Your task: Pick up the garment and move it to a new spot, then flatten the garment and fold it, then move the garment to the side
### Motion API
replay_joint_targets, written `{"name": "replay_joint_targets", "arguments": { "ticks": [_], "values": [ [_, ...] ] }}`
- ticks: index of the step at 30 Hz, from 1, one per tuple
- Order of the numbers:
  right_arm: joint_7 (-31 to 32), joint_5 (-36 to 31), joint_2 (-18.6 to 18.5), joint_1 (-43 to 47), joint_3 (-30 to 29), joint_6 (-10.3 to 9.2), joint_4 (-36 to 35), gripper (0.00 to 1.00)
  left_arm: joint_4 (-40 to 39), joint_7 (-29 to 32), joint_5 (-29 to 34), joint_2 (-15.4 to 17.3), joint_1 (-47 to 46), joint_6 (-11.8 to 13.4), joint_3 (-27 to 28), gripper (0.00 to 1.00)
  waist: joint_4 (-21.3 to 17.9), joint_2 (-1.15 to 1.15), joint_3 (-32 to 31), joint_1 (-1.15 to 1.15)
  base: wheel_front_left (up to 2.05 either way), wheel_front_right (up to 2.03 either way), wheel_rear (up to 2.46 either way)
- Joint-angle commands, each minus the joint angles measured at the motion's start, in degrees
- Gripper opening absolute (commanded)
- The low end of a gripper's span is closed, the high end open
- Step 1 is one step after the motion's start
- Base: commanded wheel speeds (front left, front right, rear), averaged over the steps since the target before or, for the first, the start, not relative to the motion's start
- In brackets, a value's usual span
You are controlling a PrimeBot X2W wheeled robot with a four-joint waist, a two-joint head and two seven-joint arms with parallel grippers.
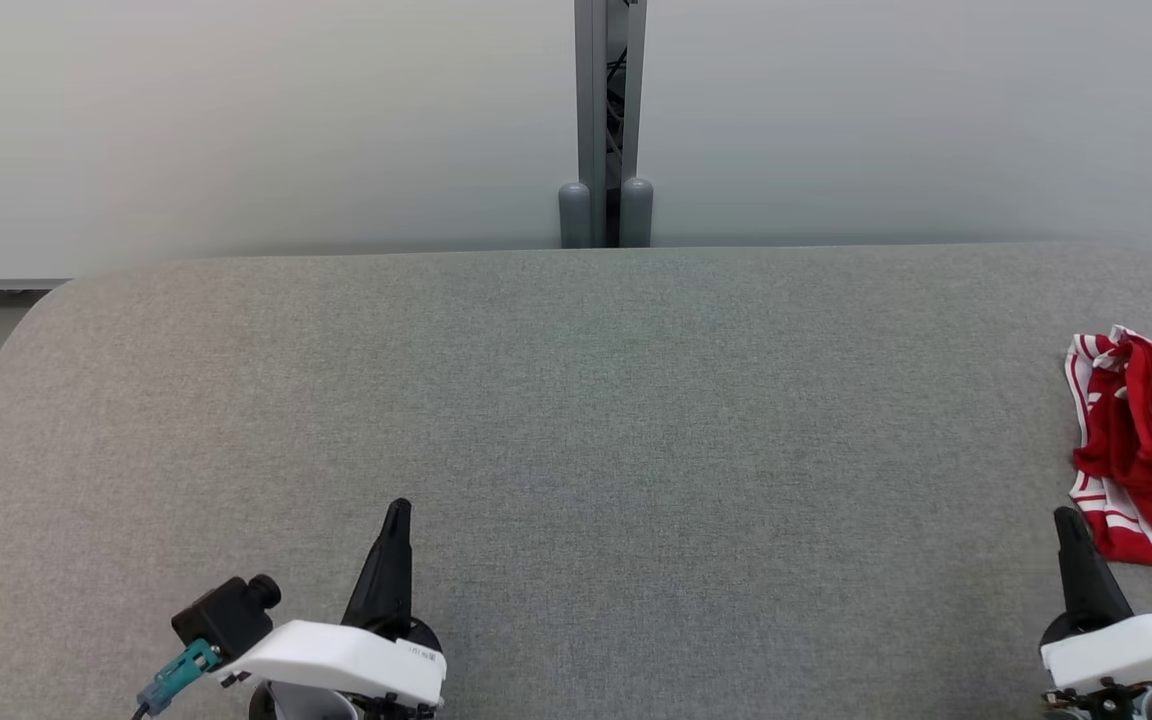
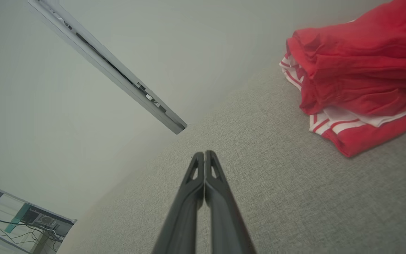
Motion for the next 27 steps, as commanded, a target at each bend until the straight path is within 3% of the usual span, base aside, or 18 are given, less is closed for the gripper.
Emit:
{"name": "replay_joint_targets", "arguments": {
  "ticks": [1,27],
  "values": [
    [1.0,2.3,-0.3,-0.4,-1.5,0.0,-1.3,0.0,-0.3,0.1,-2.2,0.1,-2.4,-0.5,-0.4,0.0,-0.1,0.0,0.0,0.0,0.0,0.0,0.0],
    [8.8,19.0,0.2,1.7,-11.5,0.01,-4.6,0.0,2.8,1.2,-18.6,0.1,-7.9,-2.8,-3.9,0.0,-1.2,0.0,0.1,0.0,0.0,0.0,0.0]
  ]
}}
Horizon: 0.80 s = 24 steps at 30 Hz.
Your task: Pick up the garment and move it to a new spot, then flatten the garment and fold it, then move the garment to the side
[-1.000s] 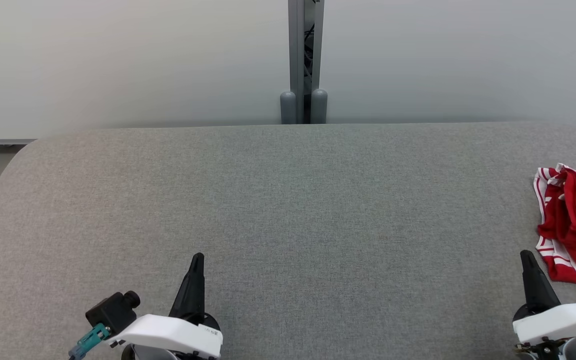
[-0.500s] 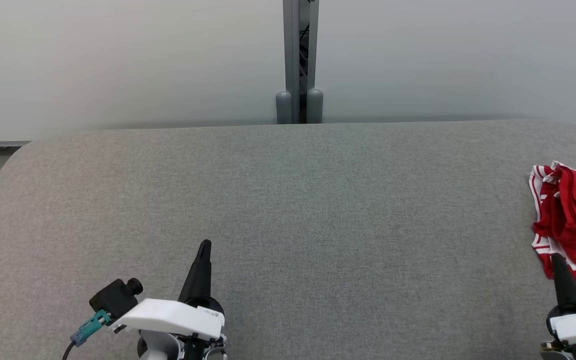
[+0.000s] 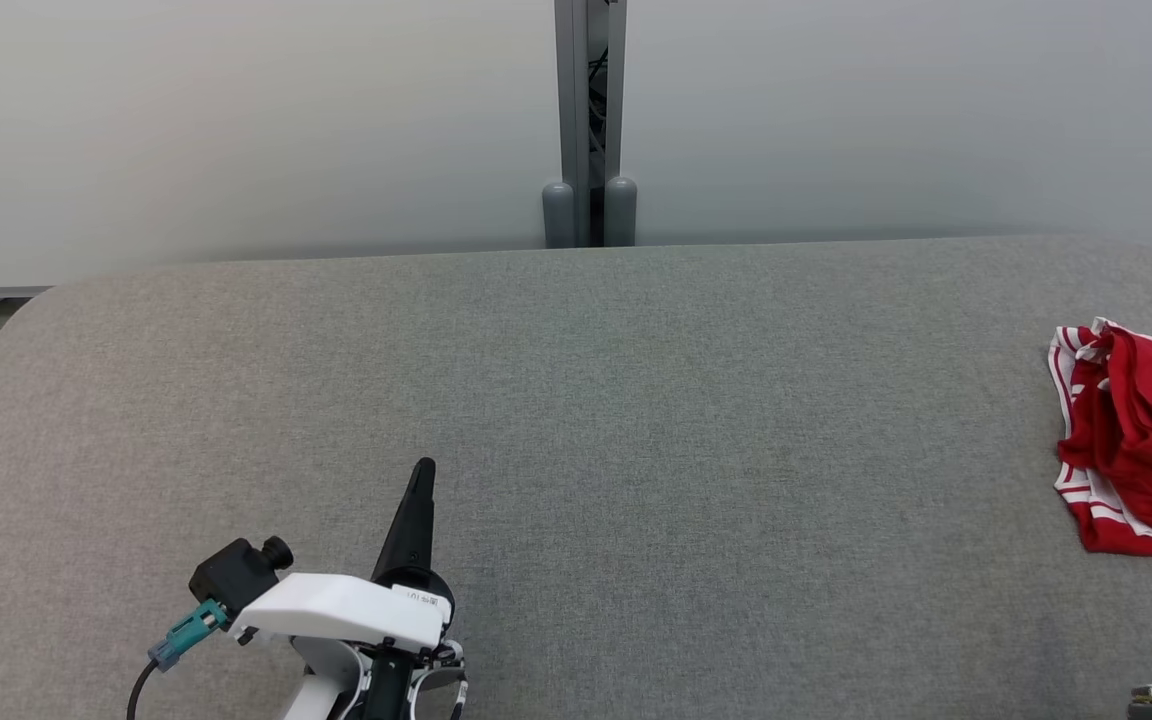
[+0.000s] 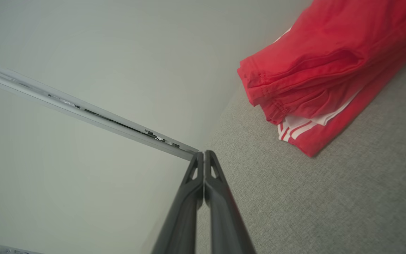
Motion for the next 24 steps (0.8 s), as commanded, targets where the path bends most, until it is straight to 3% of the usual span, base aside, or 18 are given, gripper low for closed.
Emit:
{"name": "replay_joint_targets", "arguments": {
  "ticks": [1,24],
  "values": [
    [0.6,1.5,-0.3,0.2,-0.9,0.02,-1.0,0.0,-0.2,0.3,-1.4,0.1,-2.1,-0.5,-0.3,0.0,-0.1,0.0,0.0,0.0,0.0,0.0,0.0],
    [6.1,13.1,0.1,1.7,-7.9,0.02,-3.3,0.0,2.0,0.9,-12.8,0.2,-5.9,-2.0,-2.7,0.0,-1.0,0.0,0.1,0.0,0.0,0.0,0.0]
  ]
}}
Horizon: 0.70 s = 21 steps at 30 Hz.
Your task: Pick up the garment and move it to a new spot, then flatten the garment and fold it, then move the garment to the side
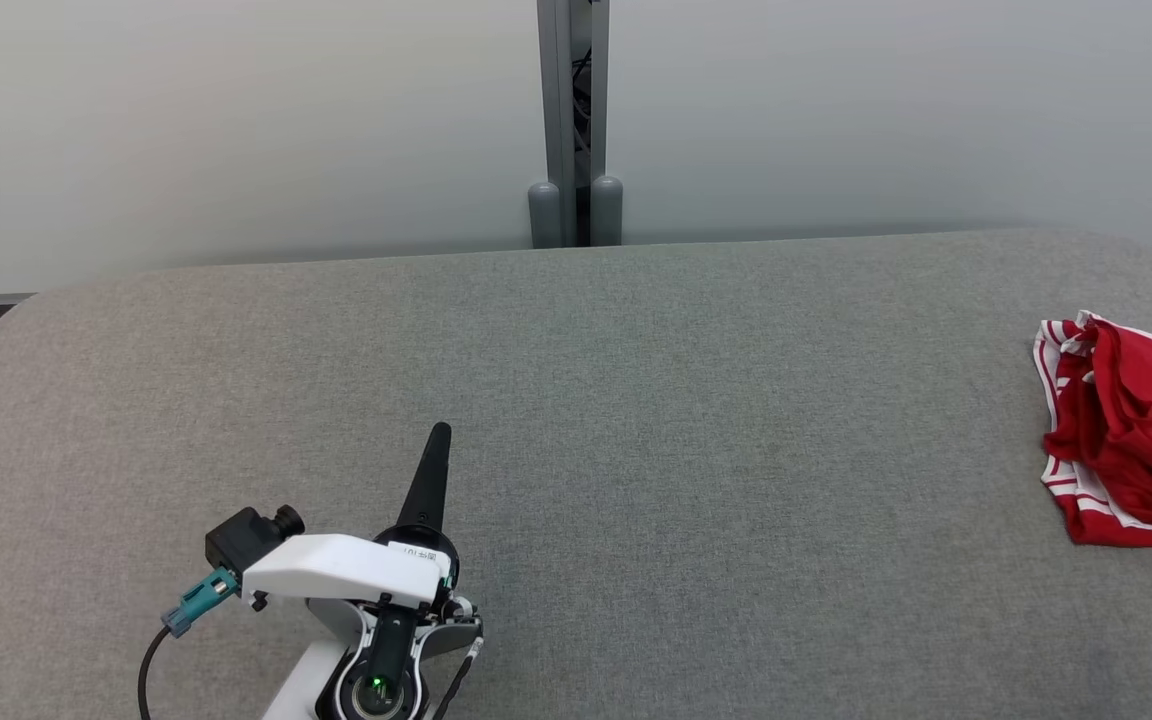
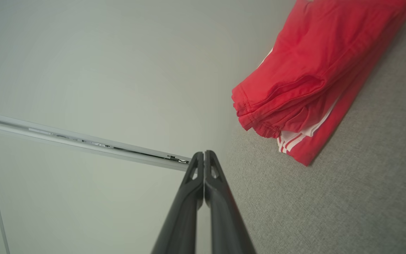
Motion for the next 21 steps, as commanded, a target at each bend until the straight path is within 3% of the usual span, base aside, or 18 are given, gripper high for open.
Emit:
{"name": "replay_joint_targets", "arguments": {
  "ticks": [1,21],
  "values": [
    [0.7,1.4,-0.1,0.5,-0.8,0.02,-1.0,0.0,0.0,0.1,-1.2,0.2,-1.7,-0.4,-0.1,0.0,-0.1,0.0,0.0,0.0,0.0,0.0,0.0],
    [4.8,10.2,0.1,1.5,-6.1,0.02,-2.7,0.0,1.6,0.6,-9.9,0.2,-4.7,-1.6,-2.0,0.0,-1.0,0.0,0.1,0.0,0.0,0.0,0.0]
  ]
}}
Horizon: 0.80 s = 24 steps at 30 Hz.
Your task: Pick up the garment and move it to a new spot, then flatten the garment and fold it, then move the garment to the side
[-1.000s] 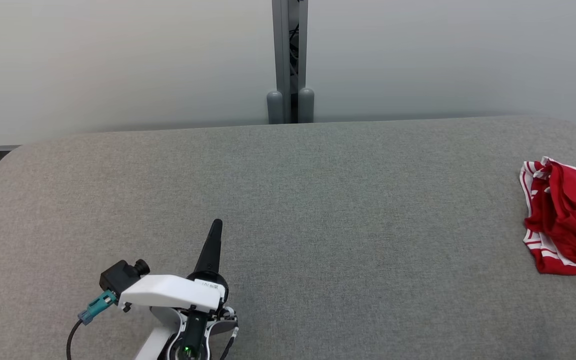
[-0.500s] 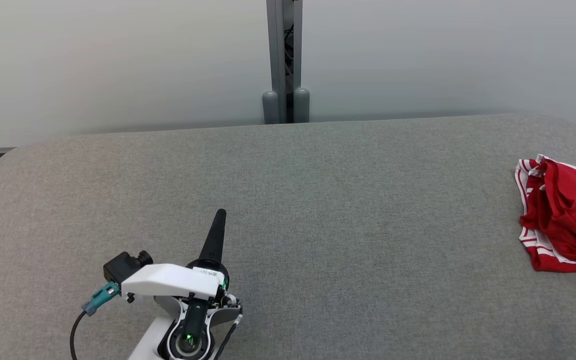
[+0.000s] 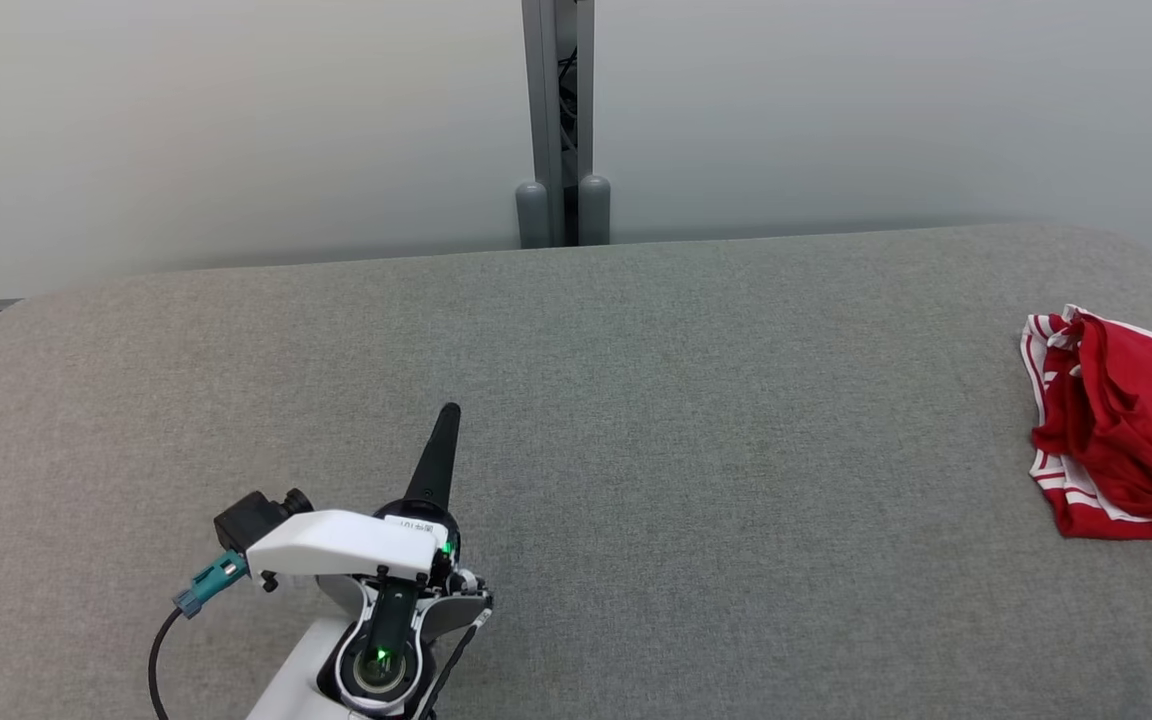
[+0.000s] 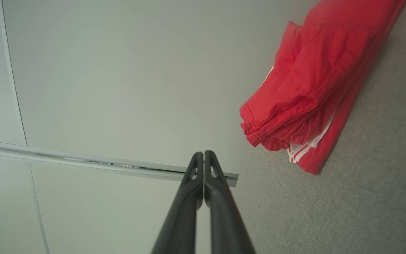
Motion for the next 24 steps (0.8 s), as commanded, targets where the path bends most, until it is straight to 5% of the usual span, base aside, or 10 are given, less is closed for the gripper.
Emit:
{"name": "replay_joint_targets", "arguments": {
  "ticks": [1,24],
  "values": [
    [0.7,1.4,-0.1,0.6,-0.8,0.02,-0.8,0.0,0.1,0.1,-1.3,0.2,-1.8,-0.6,-0.1,0.0,-0.1,0.0,0.0,0.0,0.0,0.0,0.0],
    [4.5,9.5,0.1,1.5,-5.6,0.02,-2.4,0.0,1.6,0.6,-9.2,0.3,-4.5,-1.6,-1.8,0.0,-1.1,0.0,0.1,0.0,0.0,0.0,0.0]
  ]
}}
